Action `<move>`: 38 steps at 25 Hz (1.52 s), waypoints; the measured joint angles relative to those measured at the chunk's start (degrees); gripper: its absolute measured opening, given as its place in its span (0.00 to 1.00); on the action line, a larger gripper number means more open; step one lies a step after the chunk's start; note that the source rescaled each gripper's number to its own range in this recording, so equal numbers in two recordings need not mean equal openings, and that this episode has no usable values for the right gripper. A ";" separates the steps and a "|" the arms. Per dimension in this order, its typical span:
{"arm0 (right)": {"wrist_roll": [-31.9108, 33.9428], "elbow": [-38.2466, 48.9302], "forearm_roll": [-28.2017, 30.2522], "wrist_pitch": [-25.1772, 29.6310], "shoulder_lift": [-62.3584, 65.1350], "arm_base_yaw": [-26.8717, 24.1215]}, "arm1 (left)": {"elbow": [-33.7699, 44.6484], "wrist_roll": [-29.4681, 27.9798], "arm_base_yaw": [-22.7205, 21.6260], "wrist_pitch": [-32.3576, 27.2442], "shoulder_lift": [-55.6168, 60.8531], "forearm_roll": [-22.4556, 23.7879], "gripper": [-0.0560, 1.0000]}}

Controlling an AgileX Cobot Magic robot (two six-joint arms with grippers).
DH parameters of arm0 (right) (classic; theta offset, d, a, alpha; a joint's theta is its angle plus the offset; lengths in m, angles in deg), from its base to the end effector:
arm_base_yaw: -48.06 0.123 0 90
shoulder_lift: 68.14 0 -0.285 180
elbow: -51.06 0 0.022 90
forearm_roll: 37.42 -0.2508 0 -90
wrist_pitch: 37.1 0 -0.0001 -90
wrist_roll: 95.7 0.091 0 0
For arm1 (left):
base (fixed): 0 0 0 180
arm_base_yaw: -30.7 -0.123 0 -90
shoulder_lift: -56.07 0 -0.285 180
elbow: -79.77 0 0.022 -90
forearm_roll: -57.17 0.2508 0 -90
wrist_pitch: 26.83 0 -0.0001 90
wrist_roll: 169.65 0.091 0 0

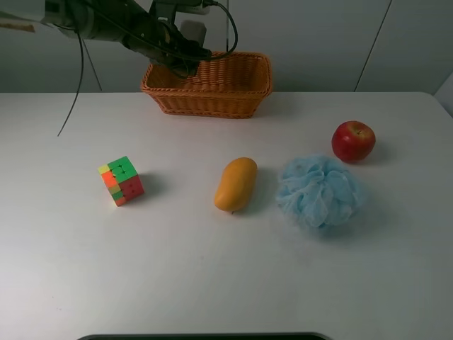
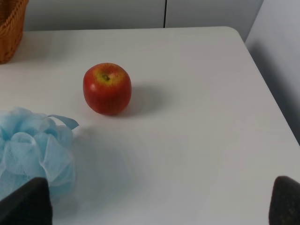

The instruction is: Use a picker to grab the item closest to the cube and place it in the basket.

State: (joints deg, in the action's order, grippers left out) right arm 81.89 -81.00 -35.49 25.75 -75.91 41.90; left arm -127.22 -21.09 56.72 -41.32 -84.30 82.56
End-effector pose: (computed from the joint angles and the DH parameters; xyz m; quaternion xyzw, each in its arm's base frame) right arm -0.0080 -0.0019 0.2774 0.0292 0.8591 -0.0549 0.5081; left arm 0.4816 -0.2242 0.1715 0.1253 0.8833 -0.0808 0.4446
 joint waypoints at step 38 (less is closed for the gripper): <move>-0.11 0.00 0.00 0.00 0.00 0.00 | -0.39 18.27 18.48 -53.76 46.82 22.84 0.98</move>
State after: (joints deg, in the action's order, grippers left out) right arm 81.78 -81.00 -35.49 25.75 -75.91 41.90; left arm -127.61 -2.82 75.19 -95.08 -37.48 105.40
